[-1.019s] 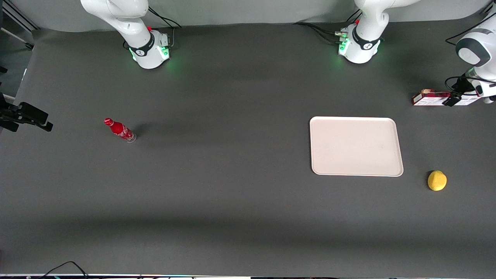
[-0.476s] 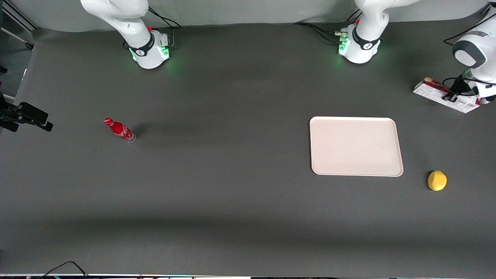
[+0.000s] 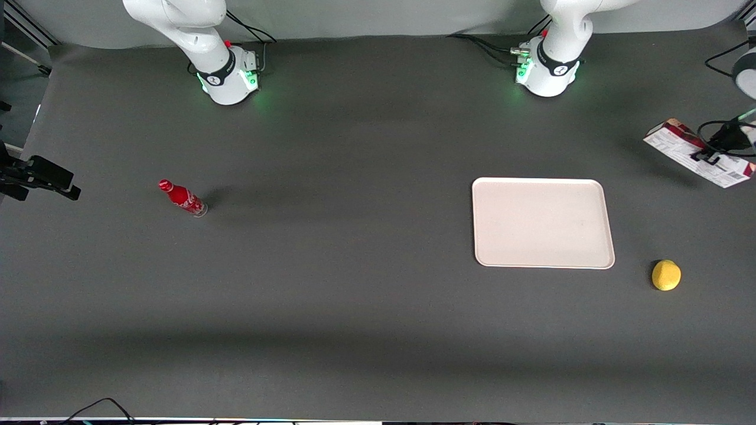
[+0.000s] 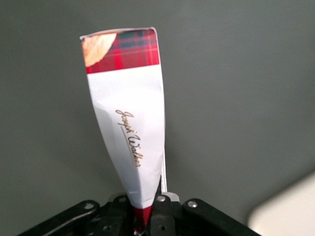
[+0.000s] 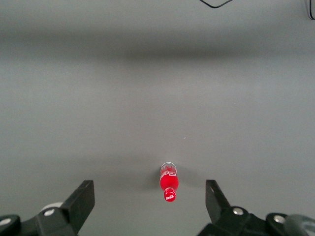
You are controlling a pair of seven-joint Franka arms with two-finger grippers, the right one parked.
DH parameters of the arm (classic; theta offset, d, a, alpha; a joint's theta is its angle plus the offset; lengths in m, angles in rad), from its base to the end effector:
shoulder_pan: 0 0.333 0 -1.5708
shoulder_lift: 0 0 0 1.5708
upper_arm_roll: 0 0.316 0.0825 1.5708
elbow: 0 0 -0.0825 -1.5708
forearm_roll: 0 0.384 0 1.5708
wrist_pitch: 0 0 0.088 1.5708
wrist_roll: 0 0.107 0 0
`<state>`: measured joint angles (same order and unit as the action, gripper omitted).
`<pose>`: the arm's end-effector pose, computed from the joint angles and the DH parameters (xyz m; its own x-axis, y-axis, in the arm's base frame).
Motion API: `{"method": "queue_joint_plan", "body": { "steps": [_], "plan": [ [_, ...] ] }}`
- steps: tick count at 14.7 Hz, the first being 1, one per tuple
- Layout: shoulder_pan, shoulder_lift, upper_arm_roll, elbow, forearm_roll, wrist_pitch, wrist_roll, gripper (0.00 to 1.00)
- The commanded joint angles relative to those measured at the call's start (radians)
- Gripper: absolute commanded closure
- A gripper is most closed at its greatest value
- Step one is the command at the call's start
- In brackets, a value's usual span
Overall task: Place red cookie box on tray
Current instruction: 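Lift the cookie box with the left gripper, tilting it upright, then carry the held box over the tray's edge beside the yellow ball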
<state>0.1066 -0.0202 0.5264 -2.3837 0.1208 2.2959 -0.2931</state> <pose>0.3896 0.2889 0.3211 0.6633 0.7468 -0.0483 0.7415 -0.6646 -0.0922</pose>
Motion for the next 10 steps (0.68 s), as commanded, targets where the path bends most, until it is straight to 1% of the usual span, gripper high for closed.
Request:
{"method": "queue_joint_plan", "body": {
  "steps": [1, 3, 6, 8, 10],
  "plan": [
    [0.001, -0.061, -0.185, 0.246, 0.002, -0.338, -0.041, 1.00],
    [-0.001, -0.055, -0.294, 0.331, 0.002, -0.410, -0.022, 1.00],
    [-0.007, -0.018, -0.442, 0.371, 0.002, -0.417, -0.006, 1.00],
    [-0.010, 0.035, -0.495, 0.405, -0.006, -0.417, 0.098, 1.00],
    [-0.018, 0.106, -0.522, 0.434, -0.016, -0.418, 0.210, 1.00]
  ]
}}
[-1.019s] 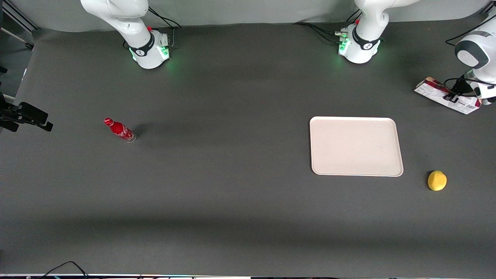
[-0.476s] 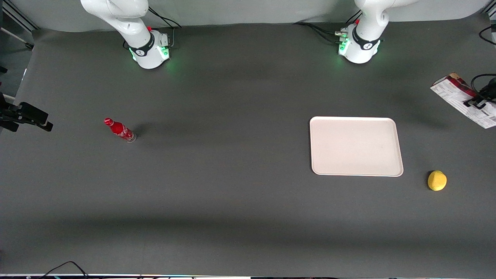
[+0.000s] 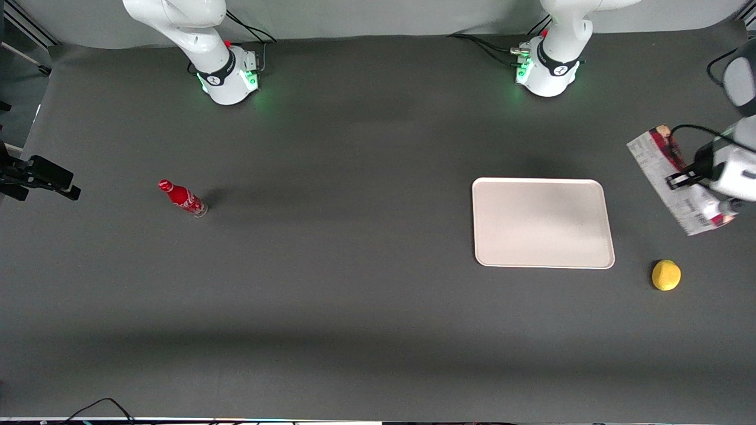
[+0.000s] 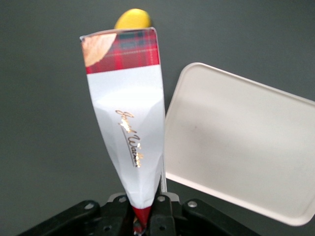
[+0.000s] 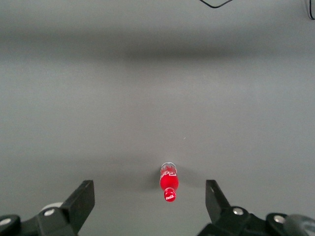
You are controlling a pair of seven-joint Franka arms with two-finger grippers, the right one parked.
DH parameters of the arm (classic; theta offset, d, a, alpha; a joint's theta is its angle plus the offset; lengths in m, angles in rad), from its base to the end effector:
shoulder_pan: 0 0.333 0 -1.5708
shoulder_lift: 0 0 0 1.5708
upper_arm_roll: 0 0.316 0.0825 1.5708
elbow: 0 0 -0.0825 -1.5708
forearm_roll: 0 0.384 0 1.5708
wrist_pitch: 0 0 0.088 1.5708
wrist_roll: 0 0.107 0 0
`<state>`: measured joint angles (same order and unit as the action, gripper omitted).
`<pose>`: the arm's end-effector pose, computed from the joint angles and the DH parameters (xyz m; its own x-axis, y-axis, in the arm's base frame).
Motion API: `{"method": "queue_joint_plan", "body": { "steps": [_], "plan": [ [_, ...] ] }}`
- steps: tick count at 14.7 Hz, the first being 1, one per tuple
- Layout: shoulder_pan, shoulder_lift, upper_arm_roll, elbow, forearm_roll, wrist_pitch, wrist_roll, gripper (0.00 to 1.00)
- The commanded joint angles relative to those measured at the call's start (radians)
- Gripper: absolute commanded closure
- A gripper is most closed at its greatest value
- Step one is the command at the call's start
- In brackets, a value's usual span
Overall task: Place red cookie box on tray
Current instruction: 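Carry the held box over the tray's edge beside the yellow ball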
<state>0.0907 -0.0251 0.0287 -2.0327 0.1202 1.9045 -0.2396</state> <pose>0.5293 0.0723 0.4482 0.9469 0.3124 -0.0764 0.3012 -0.9447 -0.1298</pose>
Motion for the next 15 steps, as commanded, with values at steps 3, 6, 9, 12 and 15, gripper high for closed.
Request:
{"method": "queue_joint_plan", "body": {
  "steps": [3, 6, 9, 12, 15],
  "plan": [
    [0.000, 0.212, -0.023, 0.086, -0.069, -0.002, 0.374, 1.00],
    [0.000, 0.292, -0.021, 0.072, -0.083, 0.068, 0.427, 1.00],
    [-0.002, 0.309, -0.023, 0.011, -0.083, 0.158, 0.447, 1.00],
    [-0.002, 0.327, -0.023, -0.021, -0.083, 0.235, 0.447, 1.00],
    [-0.002, 0.353, -0.023, -0.029, -0.091, 0.280, 0.447, 1.00]
  ]
}}
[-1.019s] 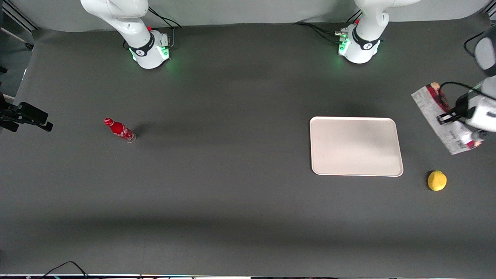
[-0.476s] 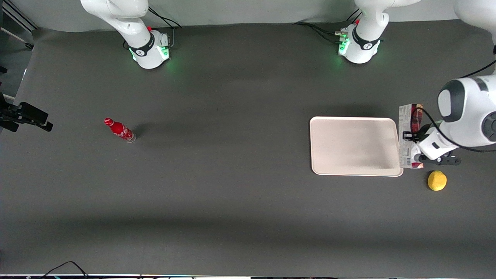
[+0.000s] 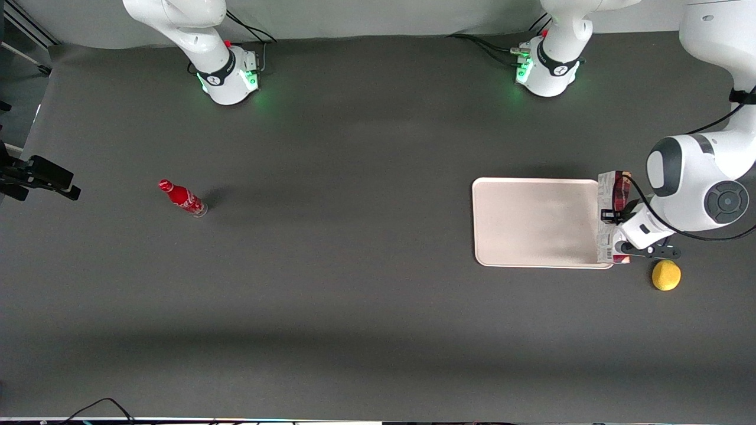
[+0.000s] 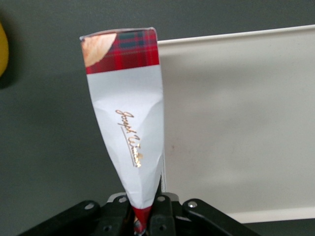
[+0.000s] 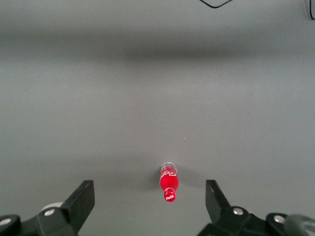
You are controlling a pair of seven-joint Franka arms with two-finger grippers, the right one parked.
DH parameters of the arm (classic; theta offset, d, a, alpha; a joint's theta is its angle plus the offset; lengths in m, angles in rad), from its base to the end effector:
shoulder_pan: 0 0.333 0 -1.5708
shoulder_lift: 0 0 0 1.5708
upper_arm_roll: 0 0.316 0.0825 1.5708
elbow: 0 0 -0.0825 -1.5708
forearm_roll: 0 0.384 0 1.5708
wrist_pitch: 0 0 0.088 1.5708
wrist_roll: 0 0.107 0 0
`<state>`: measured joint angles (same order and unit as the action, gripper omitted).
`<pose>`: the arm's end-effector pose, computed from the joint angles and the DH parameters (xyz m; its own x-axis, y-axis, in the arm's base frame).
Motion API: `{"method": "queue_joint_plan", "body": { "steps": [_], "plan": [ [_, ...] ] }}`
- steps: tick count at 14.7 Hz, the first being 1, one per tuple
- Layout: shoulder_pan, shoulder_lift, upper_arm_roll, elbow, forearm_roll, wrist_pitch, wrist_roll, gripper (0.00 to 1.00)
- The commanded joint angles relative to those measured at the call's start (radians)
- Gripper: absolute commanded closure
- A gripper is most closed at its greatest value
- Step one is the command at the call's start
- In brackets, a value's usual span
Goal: Place red cookie box on tray
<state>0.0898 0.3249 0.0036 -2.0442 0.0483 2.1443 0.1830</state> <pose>0.5654 0.0550 0.2648 0.9670 -0.1178 -0.2260 -0.1194 -0.9928 0.0064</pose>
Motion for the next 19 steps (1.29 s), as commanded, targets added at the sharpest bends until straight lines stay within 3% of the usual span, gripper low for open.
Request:
{"method": "queue_joint_plan", "body": {
  "steps": [1, 3, 4, 5, 6, 7, 10, 14, 19],
  "plan": [
    [-0.001, 0.003, 0.003, -0.019, -0.019, 0.045, 0.024, 1.00],
    [-0.001, 0.005, 0.003, -0.028, -0.019, 0.054, 0.024, 1.00],
    [-0.002, 0.008, 0.003, -0.033, -0.019, 0.062, 0.023, 0.92],
    [-0.002, 0.014, 0.003, -0.031, -0.021, 0.062, 0.024, 0.42],
    [-0.002, 0.014, 0.003, -0.030, -0.022, 0.066, 0.023, 0.09],
    [-0.002, 0.013, 0.001, -0.019, -0.022, 0.057, 0.019, 0.00],
    [-0.001, 0.000, 0.001, 0.042, -0.024, 0.005, 0.015, 0.00],
    [-0.001, -0.050, 0.001, 0.241, -0.071, -0.291, 0.003, 0.00],
    [0.001, -0.286, 0.006, 0.286, -0.082, -0.472, -0.071, 0.00]
  ]
}}
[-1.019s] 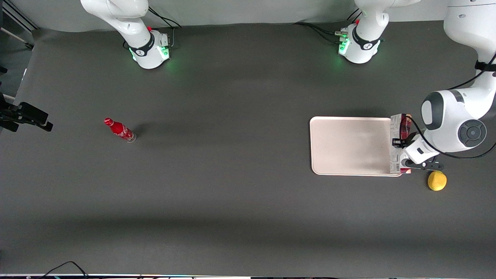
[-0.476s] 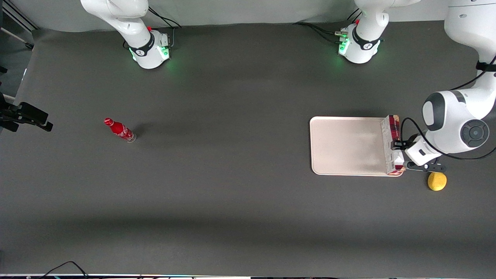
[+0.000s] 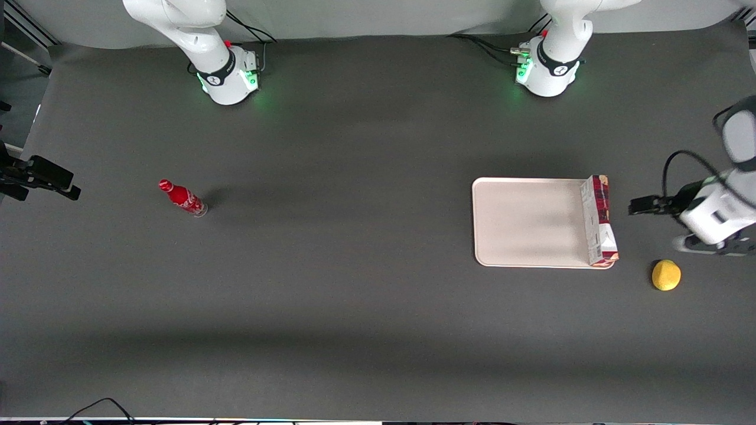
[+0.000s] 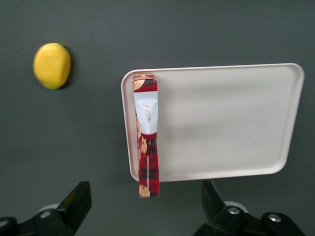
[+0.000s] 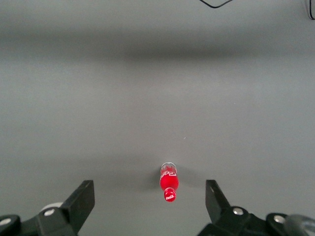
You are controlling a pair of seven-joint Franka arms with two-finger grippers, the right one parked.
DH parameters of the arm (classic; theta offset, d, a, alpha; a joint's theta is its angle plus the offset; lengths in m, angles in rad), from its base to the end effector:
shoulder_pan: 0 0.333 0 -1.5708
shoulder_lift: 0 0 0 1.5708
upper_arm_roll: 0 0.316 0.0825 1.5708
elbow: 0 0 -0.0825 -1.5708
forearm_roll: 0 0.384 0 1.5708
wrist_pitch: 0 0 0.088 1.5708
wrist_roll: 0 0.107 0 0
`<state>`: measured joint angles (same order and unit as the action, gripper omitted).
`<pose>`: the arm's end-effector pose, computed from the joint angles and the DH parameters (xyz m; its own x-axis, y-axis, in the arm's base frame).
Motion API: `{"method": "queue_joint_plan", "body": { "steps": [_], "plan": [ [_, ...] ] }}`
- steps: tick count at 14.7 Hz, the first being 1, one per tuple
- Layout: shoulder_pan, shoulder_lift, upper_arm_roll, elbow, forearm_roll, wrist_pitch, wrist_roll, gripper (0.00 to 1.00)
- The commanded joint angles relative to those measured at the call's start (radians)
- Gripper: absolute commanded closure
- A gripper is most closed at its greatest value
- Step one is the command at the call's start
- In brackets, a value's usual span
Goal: Place red cookie box on tray
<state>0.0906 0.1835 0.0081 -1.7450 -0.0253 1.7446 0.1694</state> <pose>0.5917 0.0560 0.4502 0.9820 -0.0677 -0.1765 -0.0592 -0.9969 0.0527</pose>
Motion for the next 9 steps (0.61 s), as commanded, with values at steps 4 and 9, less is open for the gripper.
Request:
{"method": "queue_joint_plan", "body": {
  "steps": [4, 9],
  "plan": [
    [-0.002, -0.239, -0.004, 0.121, 0.001, -0.262, -0.047, 0.00],
    [-0.005, -0.226, -0.007, 0.232, -0.001, -0.358, -0.036, 0.00]
  ]
}}
